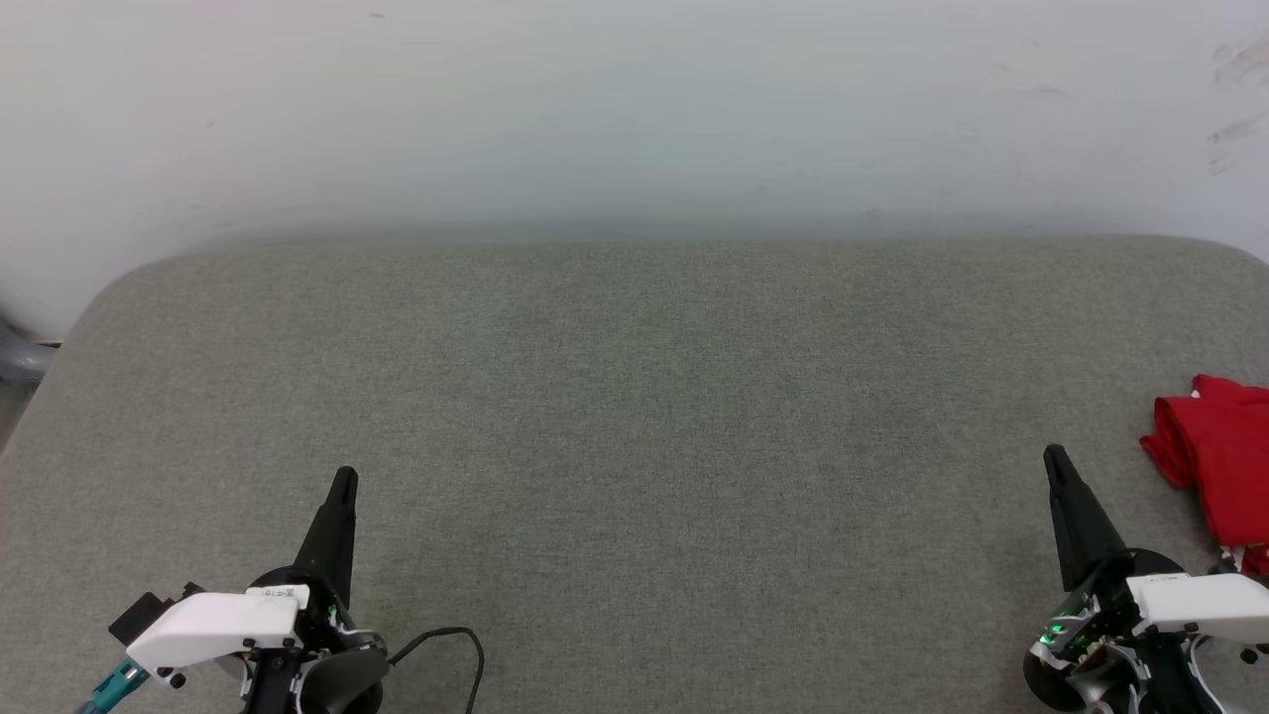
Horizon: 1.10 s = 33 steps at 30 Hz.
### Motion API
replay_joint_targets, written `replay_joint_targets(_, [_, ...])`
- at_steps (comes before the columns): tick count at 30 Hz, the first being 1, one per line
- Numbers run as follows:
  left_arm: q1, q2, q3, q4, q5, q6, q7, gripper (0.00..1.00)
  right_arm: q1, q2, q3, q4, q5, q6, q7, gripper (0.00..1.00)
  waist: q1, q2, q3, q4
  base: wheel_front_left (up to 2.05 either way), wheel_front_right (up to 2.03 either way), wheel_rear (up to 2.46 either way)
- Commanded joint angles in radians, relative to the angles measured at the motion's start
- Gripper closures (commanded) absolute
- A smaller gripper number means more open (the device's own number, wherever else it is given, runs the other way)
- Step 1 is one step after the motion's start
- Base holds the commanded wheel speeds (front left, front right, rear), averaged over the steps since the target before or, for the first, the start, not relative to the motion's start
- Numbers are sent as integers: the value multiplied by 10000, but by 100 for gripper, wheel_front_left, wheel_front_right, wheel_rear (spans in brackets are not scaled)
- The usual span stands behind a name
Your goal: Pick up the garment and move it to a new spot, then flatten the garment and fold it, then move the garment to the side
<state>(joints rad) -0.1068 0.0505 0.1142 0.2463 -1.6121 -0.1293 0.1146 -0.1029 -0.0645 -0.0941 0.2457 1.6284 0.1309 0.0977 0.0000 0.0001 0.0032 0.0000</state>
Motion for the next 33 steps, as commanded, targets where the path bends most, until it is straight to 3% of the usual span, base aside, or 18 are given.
replay_joint_targets(1, [-52,-26,32,-8,-13,-45,28,100,-107,13,-25,15,-11,-3,30,100,0,-1,-1,0,0,0,0])
replay_joint_targets(33, [-52,-26,28,-10,-15,-45,26,100,-115,68,-88,20,-93,-3,84,100,0,-1,-1,0,0,0,0])
